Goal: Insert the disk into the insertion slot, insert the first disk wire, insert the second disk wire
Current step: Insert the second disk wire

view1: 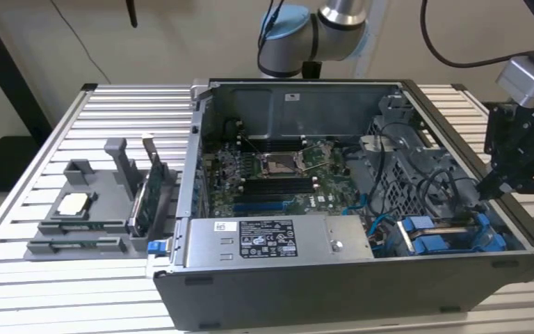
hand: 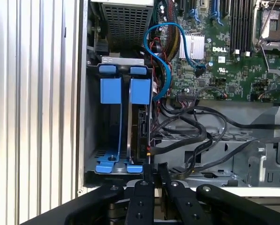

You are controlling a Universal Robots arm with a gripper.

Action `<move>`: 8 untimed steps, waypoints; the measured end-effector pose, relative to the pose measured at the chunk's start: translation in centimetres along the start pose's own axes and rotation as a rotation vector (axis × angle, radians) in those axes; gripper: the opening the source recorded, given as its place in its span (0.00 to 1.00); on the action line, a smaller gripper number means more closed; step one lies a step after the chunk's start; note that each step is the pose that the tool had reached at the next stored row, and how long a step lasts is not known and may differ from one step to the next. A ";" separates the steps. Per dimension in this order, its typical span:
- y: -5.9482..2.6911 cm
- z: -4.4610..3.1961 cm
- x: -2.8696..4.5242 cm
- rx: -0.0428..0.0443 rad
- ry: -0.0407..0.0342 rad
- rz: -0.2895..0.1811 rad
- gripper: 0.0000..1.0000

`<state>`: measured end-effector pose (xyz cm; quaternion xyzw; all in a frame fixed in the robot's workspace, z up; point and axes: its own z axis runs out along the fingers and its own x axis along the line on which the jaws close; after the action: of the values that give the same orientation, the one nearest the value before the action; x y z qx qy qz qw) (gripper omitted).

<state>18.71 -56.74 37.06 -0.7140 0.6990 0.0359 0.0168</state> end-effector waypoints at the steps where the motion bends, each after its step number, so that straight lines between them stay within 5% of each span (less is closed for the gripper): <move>1: 0.00 -0.01 0.00 0.0000 -0.0001 0.000 0.16; 8: 0.31 -0.57 -0.05 0.0000 0.0000 0.000 0.16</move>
<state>18.42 -56.74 37.63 -0.7140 0.6990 0.0359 0.0168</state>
